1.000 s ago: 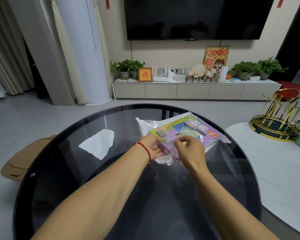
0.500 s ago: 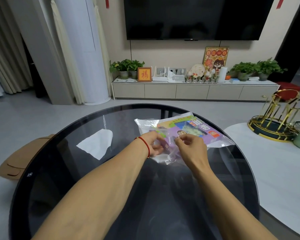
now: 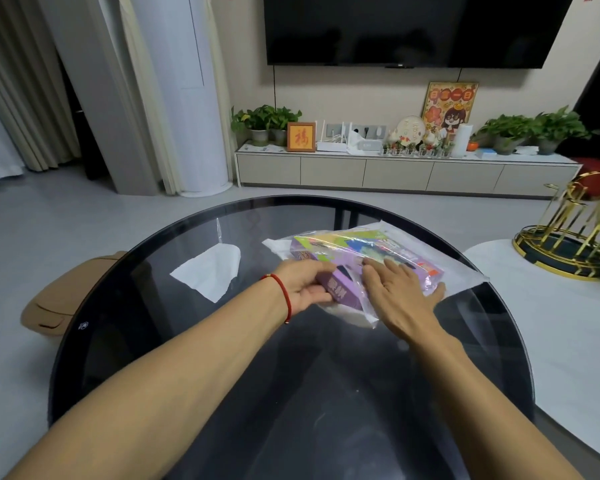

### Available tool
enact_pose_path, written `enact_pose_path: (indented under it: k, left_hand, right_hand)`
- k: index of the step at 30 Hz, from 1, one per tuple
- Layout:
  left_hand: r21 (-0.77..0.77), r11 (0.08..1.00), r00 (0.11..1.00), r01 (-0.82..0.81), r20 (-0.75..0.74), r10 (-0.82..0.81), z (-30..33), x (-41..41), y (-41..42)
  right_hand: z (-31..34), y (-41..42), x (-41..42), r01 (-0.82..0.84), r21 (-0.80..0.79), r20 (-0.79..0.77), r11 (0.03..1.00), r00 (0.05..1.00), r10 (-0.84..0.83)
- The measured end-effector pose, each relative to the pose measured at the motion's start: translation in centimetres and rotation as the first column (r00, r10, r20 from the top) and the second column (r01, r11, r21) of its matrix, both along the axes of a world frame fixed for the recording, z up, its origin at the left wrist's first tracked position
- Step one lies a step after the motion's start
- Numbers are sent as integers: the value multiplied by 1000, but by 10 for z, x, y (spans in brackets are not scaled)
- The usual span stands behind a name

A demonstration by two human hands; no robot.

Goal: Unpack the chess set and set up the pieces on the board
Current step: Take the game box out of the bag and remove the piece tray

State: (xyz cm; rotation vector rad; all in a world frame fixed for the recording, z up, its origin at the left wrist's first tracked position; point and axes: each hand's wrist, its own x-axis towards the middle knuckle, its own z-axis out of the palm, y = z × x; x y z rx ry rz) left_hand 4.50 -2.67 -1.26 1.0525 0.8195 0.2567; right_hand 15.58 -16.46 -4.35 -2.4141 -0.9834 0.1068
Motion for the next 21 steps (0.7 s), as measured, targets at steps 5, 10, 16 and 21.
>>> enact_pose_path:
  k: [5,10,16,21]
  left_hand:
    - [-24,1000,1000,-18,-5,17,-18,-52,9]
    - [-69,998,1000,-15,11,15,-29,-80,17]
    - [-128,992,996,-6,85,17,-29,-82,11]
    - [-139,990,997,-38,58,46,-37,-87,8]
  right_hand:
    - [-7,1,-7,-23,-103,-10,994,1000,23]
    - [-6,14,-32,-50,-190,153,980,985,80]
    - [5,42,-64,-348,-191,12,918,934,357]
    - [3,63,-63,-348,-306,-1,886,931,365]
